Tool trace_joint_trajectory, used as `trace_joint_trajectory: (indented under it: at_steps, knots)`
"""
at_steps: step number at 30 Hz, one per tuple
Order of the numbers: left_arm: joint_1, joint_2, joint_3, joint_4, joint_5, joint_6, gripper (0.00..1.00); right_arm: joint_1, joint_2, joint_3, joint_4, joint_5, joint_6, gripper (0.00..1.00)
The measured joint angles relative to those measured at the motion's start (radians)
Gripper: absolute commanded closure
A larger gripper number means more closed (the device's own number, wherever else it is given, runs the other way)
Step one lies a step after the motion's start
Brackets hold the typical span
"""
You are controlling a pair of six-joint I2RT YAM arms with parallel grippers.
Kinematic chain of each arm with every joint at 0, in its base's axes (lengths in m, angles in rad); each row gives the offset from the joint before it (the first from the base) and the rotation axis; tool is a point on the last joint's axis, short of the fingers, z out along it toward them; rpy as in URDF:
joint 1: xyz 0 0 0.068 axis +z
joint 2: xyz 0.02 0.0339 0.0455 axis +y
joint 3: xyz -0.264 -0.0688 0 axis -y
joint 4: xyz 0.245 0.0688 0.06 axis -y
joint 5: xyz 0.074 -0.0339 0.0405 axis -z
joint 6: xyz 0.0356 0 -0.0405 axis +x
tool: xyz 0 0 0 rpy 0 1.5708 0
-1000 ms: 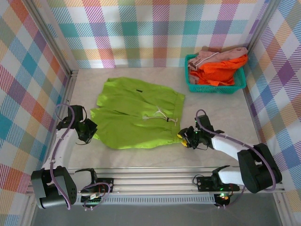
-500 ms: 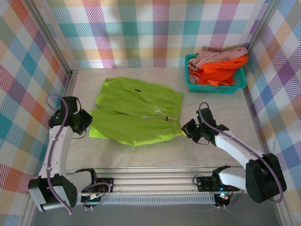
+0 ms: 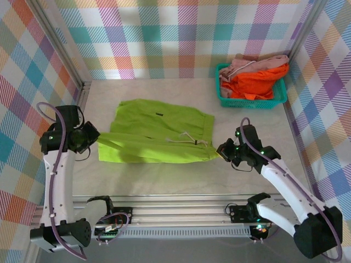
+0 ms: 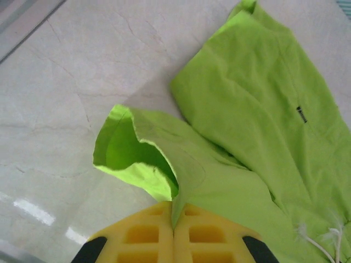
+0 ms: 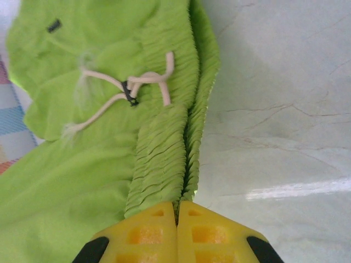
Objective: Fold and stack the shorts
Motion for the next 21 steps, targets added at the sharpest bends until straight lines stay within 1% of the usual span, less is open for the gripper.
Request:
trace_joint_trajectory:
  at_steps: [4,8,12,16,21]
  knots:
    - [0.0,-0.008,0.123,-0.042,-0.006,0.011,1.0,0.0,-0.046,0.095,-0.064,-0.018,-0.014,1.0]
    - [0.0,0.004,0.234,-0.05,-0.005,0.011,1.0,0.001,-0.05,0.195,-0.12,-0.022,-0.025,1.0]
    - [0.0,0.079,0.346,-0.048,0.0,0.009,1.0,0.002,-0.016,0.322,-0.182,-0.001,-0.048,1.0]
    - [0.0,0.161,0.375,-0.014,0.01,0.005,1.0,0.002,0.047,0.409,-0.2,0.038,-0.07,1.0]
    - [0.0,0.3,0.364,0.045,0.025,-0.011,1.0,0.002,0.155,0.422,-0.194,0.069,-0.089,1.0]
